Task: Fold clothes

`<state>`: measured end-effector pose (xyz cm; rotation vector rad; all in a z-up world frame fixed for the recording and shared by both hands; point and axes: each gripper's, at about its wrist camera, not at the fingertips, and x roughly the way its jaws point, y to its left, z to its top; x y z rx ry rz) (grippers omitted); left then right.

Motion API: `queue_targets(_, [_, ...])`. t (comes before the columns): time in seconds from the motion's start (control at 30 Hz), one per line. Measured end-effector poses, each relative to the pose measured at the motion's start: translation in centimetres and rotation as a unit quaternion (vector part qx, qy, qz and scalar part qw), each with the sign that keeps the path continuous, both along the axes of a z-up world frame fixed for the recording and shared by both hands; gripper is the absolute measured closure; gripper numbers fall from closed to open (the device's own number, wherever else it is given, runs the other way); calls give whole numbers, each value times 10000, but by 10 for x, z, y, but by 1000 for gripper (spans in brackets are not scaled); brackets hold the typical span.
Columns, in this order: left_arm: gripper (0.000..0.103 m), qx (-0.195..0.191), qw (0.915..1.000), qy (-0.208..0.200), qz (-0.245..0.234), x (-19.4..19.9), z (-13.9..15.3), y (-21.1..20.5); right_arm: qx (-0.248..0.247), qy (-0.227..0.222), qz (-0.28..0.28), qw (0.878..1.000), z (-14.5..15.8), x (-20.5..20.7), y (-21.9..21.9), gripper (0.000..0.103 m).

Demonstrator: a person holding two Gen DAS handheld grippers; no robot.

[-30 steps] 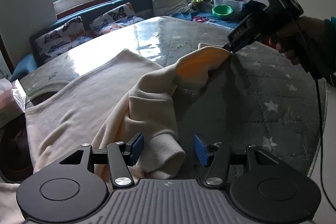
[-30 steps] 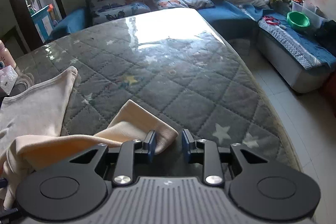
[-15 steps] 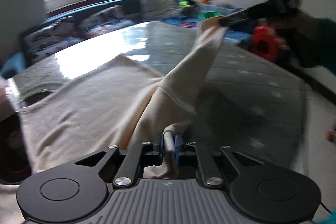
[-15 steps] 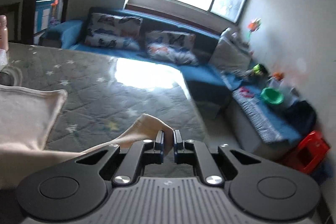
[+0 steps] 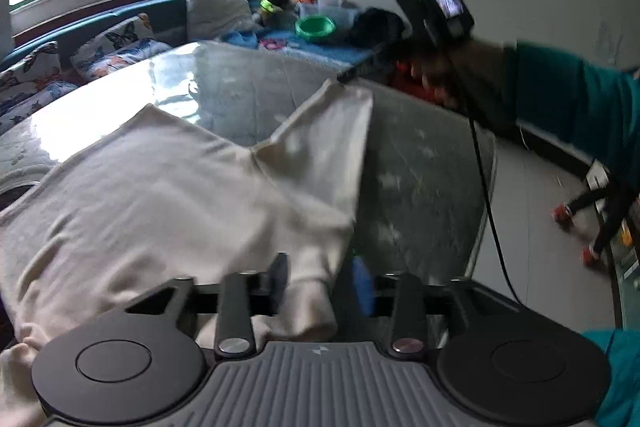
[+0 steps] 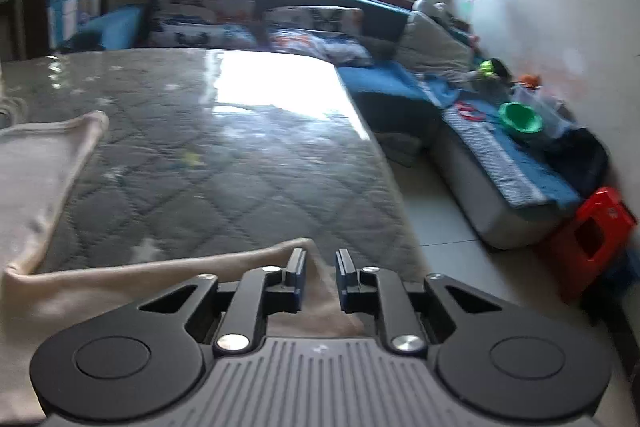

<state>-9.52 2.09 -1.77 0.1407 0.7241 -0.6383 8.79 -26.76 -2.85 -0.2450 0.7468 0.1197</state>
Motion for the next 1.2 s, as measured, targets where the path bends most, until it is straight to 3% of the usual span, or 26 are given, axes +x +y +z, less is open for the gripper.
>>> queue_targets(0.1, [34,-88,9993,-55,362,0,0,4,274,154,107,9994,-10,3,6,75])
queue_targets(0.23, [24,-171,9974,14,693,-2,-6,9,511,207,-38,9985,-20,5,0,72])
queue_targets(0.3, [13,-225,9964,11,812,-4,-8,13,392,201,-113,9990,-19,5,0,68])
queue_targets(0.47, [5,-390,9913,-168,1243,-11,-1,34,317,50,-4,9995,-8,-6,9,67])
queue_targets(0.7, [0,-556,9772,-112,2047,-3,1,78,556,-18,1070,9927,7,-44,61,58])
queue_targets(0.77, [0,-589,9707,-25,2331,2,-4,91,585,-40,1448,9877,11,-56,79,57])
queue_targets(0.97, [0,-750,9535,465,2881,3,-25,121,631,76,2872,9557,10,-95,143,55])
queue_targets(1.2, [0,-508,9536,387,2944,-13,-26,126,296,465,3667,9287,-11,-127,179,55])
